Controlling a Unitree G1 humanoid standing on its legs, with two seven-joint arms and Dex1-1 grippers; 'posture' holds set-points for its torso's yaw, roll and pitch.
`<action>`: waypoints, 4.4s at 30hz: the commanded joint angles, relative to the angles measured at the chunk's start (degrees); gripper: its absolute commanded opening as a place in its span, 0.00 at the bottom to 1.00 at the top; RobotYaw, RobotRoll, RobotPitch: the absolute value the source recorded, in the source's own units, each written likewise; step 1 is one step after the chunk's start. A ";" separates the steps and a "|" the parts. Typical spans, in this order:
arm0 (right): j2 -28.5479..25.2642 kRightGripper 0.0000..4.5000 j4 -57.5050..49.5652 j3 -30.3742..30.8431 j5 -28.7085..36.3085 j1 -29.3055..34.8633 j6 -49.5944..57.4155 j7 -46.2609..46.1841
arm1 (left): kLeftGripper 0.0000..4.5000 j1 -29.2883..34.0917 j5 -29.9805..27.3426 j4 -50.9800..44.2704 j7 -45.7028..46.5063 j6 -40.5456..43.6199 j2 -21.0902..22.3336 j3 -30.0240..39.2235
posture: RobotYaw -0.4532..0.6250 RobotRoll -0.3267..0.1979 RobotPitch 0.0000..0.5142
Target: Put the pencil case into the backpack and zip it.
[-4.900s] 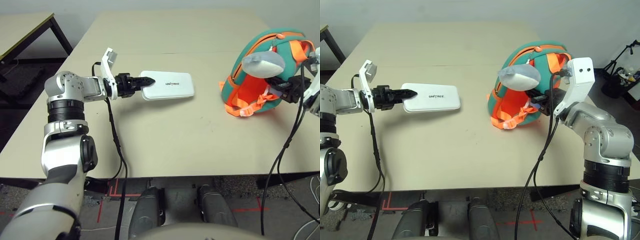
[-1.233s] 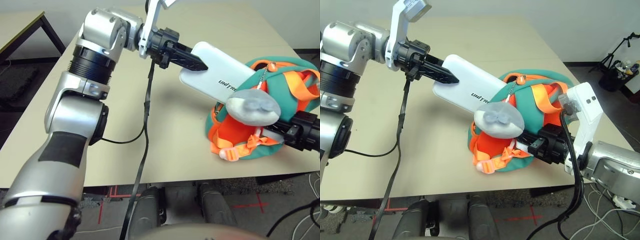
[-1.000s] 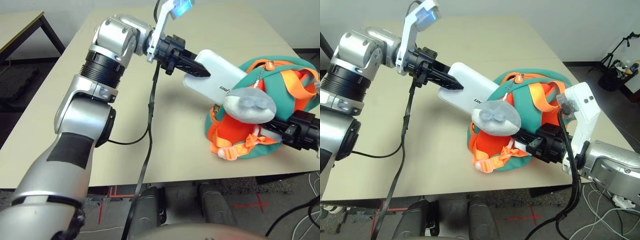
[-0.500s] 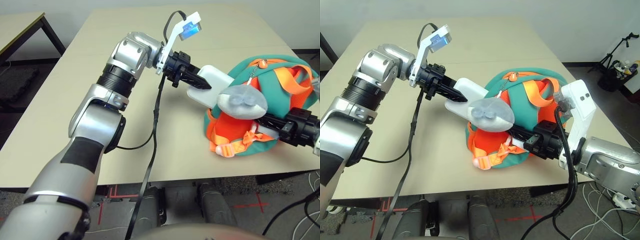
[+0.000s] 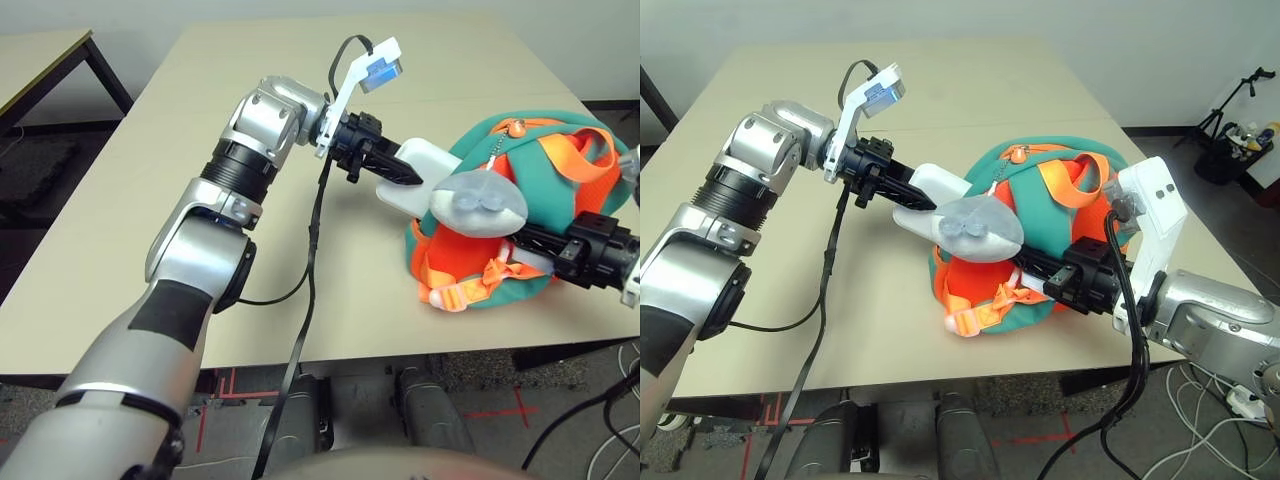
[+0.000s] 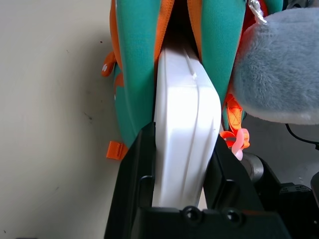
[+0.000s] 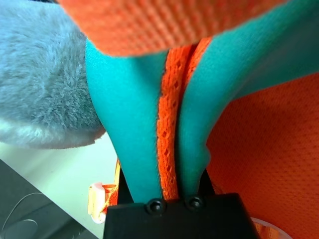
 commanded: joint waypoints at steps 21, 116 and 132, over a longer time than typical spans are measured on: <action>1.19 0.03 1.51 1.91 -2.96 -3.23 0.96 1.92 | 1.00 -5.91 -6.33 -1.64 -1.11 7.12 6.74 6.01 | 0.27 0.62 0.15; 3.25 0.03 1.49 1.43 -4.47 -4.81 2.37 0.76 | 0.00 -4.77 0.39 10.87 -2.12 -0.17 -3.92 2.82 | 0.21 0.62 0.18; 2.87 0.03 1.28 0.97 -3.33 -4.37 2.69 0.17 | 0.00 -2.22 0.89 14.39 6.31 -1.82 -13.43 4.13 | 0.20 0.62 0.21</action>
